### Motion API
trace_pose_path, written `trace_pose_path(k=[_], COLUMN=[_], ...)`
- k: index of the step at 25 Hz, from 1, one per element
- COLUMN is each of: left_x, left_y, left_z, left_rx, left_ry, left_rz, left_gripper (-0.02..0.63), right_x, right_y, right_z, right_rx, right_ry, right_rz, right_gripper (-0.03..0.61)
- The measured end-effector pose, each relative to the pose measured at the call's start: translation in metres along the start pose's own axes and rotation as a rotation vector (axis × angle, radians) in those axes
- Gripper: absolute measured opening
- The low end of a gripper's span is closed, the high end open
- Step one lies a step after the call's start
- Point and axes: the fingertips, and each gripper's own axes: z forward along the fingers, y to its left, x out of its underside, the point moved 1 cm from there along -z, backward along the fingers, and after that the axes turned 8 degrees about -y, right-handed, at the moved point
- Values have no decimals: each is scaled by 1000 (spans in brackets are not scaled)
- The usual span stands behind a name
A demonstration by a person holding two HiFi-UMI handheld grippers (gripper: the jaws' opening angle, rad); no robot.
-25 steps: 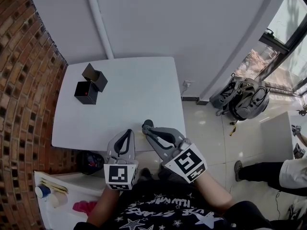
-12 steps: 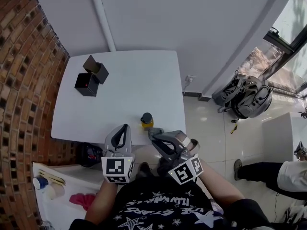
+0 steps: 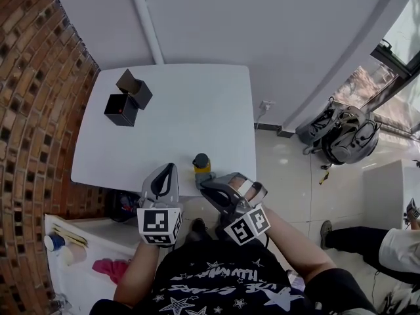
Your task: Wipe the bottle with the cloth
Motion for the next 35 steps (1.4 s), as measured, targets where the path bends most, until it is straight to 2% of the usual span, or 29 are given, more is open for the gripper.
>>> trace_pose_path(k=[19, 35], left_x=[26, 32], left_y=[-15, -4], left_z=[8, 10], left_rx=[-9, -55], left_ry=[74, 103], left_rz=[-23, -33], left_gripper=[5, 5], right_x=[41, 79], right_y=[32, 60], right_z=[15, 30], right_rx=[-142, -233], right_ry=[23, 100], right_rz=[97, 205], right_gripper=[41, 40])
